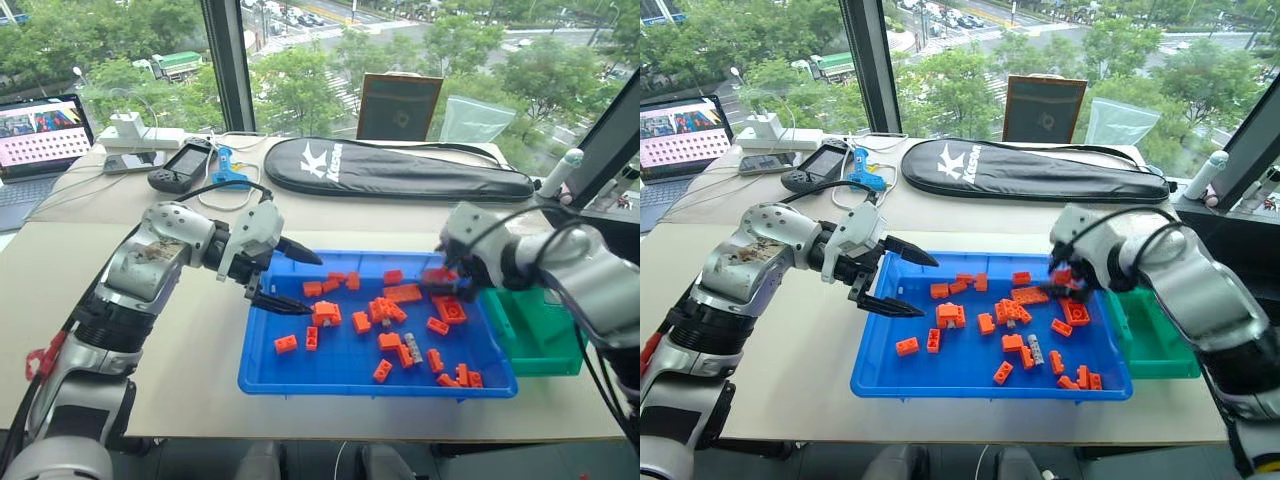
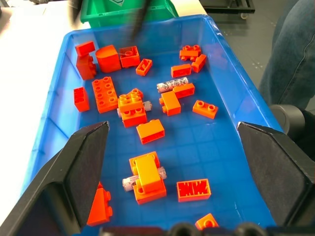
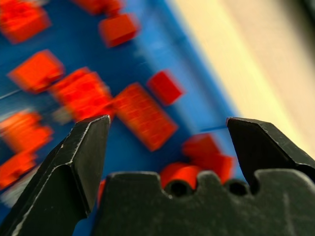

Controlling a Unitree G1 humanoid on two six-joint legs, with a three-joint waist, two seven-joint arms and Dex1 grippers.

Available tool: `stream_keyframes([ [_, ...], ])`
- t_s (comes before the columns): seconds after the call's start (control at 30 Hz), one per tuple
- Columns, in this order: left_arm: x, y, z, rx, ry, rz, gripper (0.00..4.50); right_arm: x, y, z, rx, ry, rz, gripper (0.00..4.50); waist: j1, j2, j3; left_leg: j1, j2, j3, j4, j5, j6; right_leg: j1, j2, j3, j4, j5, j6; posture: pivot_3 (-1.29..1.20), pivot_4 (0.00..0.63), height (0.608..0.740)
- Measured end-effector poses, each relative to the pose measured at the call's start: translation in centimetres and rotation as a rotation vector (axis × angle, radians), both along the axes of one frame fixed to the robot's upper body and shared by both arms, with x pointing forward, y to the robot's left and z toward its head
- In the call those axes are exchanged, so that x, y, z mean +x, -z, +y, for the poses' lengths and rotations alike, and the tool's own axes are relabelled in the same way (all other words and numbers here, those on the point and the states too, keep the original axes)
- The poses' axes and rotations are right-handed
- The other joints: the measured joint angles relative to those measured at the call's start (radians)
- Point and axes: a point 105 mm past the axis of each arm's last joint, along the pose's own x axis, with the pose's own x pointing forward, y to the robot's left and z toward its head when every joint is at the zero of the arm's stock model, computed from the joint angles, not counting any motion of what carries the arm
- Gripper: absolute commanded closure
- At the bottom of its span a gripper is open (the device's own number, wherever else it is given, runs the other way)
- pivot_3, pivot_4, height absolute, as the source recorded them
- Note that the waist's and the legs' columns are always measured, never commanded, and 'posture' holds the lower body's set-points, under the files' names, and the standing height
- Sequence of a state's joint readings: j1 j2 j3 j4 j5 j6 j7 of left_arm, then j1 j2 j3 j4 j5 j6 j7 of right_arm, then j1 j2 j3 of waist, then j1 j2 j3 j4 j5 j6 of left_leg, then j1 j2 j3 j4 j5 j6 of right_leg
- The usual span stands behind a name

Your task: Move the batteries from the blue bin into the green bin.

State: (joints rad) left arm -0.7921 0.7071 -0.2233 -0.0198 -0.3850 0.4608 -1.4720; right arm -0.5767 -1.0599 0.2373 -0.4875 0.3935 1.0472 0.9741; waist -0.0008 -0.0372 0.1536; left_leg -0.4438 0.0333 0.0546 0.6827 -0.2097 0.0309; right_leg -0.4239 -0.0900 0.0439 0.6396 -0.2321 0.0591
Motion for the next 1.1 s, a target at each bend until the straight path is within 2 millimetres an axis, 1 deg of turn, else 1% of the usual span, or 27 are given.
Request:
stream_keyframes([
  [0.07,0.0,0.0,-0.1,-0.003,0.003,0.003,0.00,-1.2,0.9,0.8,0.019,-0.036,0.059,0.03,-0.002,0.000,0.000,0.001,0.000,0.000,0.001,0.000,0.000,0.000,0.000,0.000,0.001,0.000,0.000,0.00,0.150,0.734],
  [0.17,-0.1,0.1,-0.2,-0.007,0.010,0.004,0.00,-2.0,2.2,1.6,0.056,-0.036,0.114,0.03,-0.008,0.000,0.000,0.003,0.000,0.000,0.001,0.000,0.000,0.001,0.000,0.001,0.002,0.000,0.000,0.00,0.150,0.734],
  [0.27,-0.1,0.1,-0.4,-0.015,0.016,0.009,0.00,-2.2,3.2,1.4,0.042,-0.013,0.138,0.03,-0.009,0.000,0.000,0.003,0.000,0.000,0.001,0.001,0.000,0.001,0.000,0.001,0.002,0.000,-0.001,0.00,0.150,0.734],
  [0.4,-0.1,0.2,-0.6,-0.019,0.022,0.016,0.00,-2.0,4.9,0.5,0.008,0.036,0.171,0.03,-0.009,0.000,0.000,0.003,0.000,0.001,0.001,0.001,0.000,0.001,0.000,0.001,0.002,0.000,-0.001,0.00,0.150,0.734],
  [0.5,-0.1,0.3,-0.6,-0.020,0.027,0.019,0.00,-1.7,4.8,0.0,-0.023,0.021,0.141,0.03,-0.009,0.000,0.000,0.002,0.000,0.001,0.001,0.001,0.000,0.001,0.000,0.001,0.002,0.000,-0.001,0.00,0.150,0.734],
  [0.57,-0.2,0.3,-0.6,-0.020,0.029,0.020,0.00,-1.5,4.7,-0.1,-0.051,-0.021,0.116,0.03,-0.011,0.000,0.000,0.003,0.000,0.001,0.001,0.001,0.000,0.001,0.000,0.001,0.002,0.000,-0.001,0.00,0.150,0.734],
  [0.63,-0.2,0.3,-0.7,-0.022,0.031,0.022,0.00,-1.3,4.8,0.0,-0.079,-0.080,0.097,0.03,-0.012,0.000,0.000,0.003,0.000,0.001,0.001,0.001,0.000,0.001,0.000,0.001,0.002,0.000,-0.001,0.00,0.150,0.734],
  [0.77,-0.1,0.3,-0.9,-0.025,0.028,0.019,0.00,-1.0,5.3,-0.4,-0.167,-0.246,0.080,0.03,-0.011,0.000,0.000,0.003,0.000,0.001,0.001,0.001,0.000,0.001,0.000,0.001,0.002,0.000,-0.001,0.00,0.150,0.734],
  [0.9,-0.4,0.7,-0.5,-0.007,0.031,0.018,0.00,-1.2,6.2,-0.4,-0.216,-0.370,0.077,0.03,-0.013,0.000,0.000,0.003,0.000,0.001,0.001,0.001,0.000,0.000,0.001,0.001,0.002,-0.001,-0.001,0.00,0.150,0.734],
  [0.97,-0.5,1.0,-0.2,0.002,0.025,0.021,0.00,-1.0,6.6,-0.2,-0.218,-0.396,0.073,0.03,-0.013,0.000,0.000,0.003,0.000,0.001,0.001,0.001,0.000,0.000,0.001,0.001,0.003,-0.001,-0.001,0.00,0.150,0.734],
  [1.1,-0.6,1.2,-0.1,0.007,0.017,0.014,0.00,-0.1,6.5,0.6,-0.211,-0.433,0.032,0.03,-0.012,0.000,0.000,0.003,0.000,0.001,0.001,0.001,0.000,0.001,0.000,0.001,0.003,-0.001,-0.001,0.00,0.150,0.734],
])
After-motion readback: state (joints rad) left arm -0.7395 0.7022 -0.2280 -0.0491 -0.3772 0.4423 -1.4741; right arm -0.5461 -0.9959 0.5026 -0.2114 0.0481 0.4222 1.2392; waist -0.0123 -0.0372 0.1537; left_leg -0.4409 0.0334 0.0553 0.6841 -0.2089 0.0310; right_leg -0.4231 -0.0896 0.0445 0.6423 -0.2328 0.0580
